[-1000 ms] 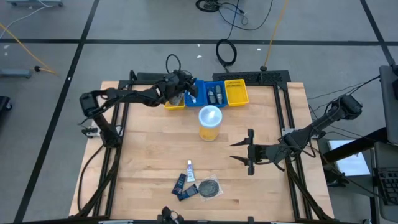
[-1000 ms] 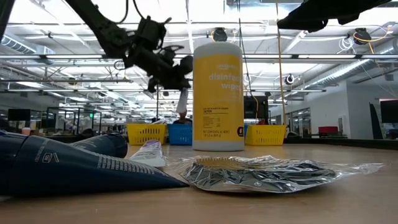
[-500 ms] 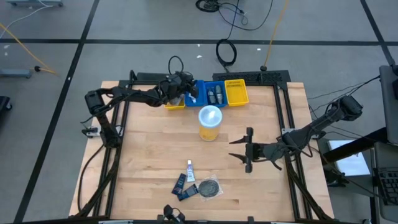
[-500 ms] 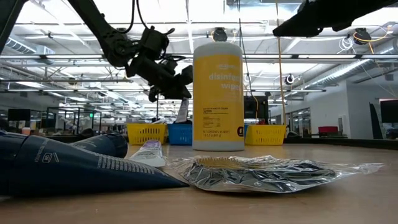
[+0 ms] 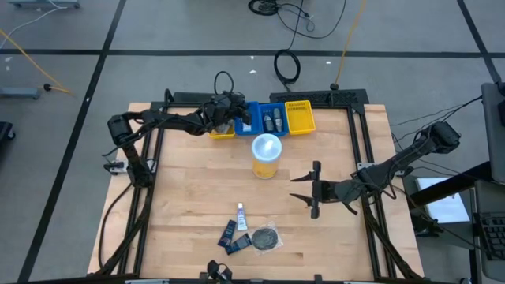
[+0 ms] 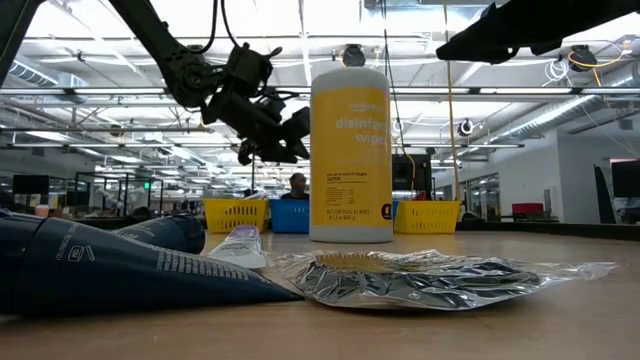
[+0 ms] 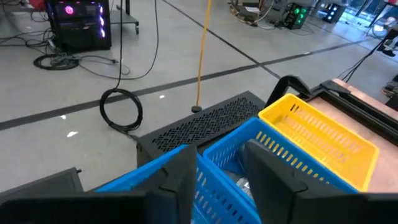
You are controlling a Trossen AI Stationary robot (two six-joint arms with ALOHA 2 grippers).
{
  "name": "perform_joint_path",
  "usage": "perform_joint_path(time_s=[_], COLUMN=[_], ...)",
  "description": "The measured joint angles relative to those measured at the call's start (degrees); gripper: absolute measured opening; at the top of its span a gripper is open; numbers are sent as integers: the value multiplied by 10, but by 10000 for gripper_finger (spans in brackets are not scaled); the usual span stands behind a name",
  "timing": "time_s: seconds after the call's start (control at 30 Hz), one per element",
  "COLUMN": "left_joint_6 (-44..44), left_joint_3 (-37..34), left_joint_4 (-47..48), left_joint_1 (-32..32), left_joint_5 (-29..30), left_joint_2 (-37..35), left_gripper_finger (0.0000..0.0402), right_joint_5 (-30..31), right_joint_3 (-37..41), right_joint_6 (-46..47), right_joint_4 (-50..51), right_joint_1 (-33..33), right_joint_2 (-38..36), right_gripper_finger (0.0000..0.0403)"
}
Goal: Pick & Place Travel size toiletries
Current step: Put the toothpaste into the left blue basket
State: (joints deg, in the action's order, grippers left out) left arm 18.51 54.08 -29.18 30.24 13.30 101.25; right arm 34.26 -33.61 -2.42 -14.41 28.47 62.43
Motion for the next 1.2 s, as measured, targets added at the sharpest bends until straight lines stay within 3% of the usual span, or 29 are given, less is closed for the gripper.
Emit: perform_joint_path(time_s=[0.13,0.3,0.53,0.8,1.2], left_joint_6=[-7,-25,-60,47,228], left_joint_3=[0,0,0,0,0], left_joint_4=[1,18,181,330,379], left_joint_1=[-2,-16,-67,-166,-319], left_joint_5=[-11,-83,-75,-86,-67], left_joint_2=[0,-24,-112,-168,-165], left_gripper_finger=[159,167,168,168,168], right_joint_5=[0,0,0,0,0], right_joint_3=[0,0,0,0,0], right_joint_6=[0,1,2,0,1], right_joint_4=[0,-1,1,0,-3], right_joint_1=[0,0,1,1,1], right_joint_2=[0,0,0,0,0], right_gripper_finger=[196,196,196,196,196])
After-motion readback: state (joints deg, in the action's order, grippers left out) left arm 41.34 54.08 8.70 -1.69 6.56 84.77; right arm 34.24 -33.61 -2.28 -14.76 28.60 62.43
